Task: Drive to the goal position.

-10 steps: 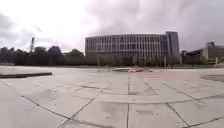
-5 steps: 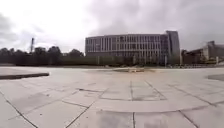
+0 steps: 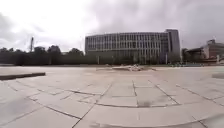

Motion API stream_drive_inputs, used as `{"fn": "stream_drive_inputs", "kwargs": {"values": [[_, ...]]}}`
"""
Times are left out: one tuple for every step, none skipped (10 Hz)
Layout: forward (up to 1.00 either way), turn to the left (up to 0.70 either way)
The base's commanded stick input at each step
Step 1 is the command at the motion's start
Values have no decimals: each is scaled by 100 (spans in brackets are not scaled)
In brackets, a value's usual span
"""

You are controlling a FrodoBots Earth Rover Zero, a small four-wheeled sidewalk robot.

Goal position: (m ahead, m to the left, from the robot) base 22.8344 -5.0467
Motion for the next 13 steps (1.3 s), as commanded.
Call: {"fn": "stream_drive_inputs", "kwargs": {"values": [[70,0],[70,0],[70,0],[70,0],[70,0],[70,0],[70,0],[70,0],[70,0],[70,0],[70,0],[70,0],[70,0]]}}
